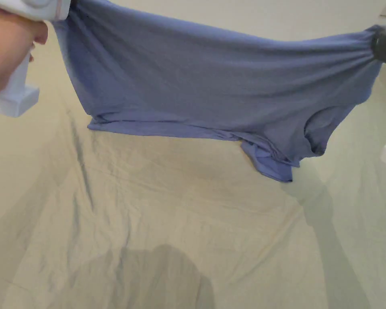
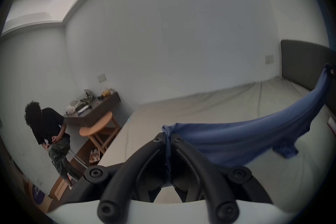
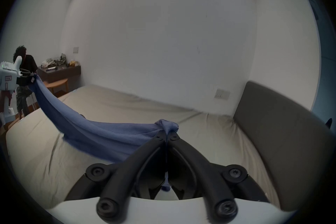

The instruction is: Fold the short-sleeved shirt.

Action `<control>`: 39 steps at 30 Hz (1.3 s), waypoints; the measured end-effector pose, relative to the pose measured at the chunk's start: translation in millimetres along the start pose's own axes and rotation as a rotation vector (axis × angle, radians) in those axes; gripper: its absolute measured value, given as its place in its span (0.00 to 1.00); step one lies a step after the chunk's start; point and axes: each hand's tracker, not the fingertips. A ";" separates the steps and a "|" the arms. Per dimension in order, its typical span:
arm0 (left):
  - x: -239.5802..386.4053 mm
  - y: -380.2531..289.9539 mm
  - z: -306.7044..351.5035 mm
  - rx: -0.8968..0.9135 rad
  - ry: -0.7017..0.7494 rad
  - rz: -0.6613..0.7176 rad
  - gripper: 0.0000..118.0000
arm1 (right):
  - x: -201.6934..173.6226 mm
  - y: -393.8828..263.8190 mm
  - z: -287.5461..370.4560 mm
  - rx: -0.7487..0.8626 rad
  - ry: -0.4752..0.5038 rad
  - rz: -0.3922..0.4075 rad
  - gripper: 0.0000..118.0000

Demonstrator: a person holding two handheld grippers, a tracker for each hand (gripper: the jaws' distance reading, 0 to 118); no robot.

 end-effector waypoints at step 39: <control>7.4 -405.2 238.8 -0.676 -0.298 -0.339 0.01 | -65.0 -361.9 237.6 -0.844 0.115 -0.183 0.08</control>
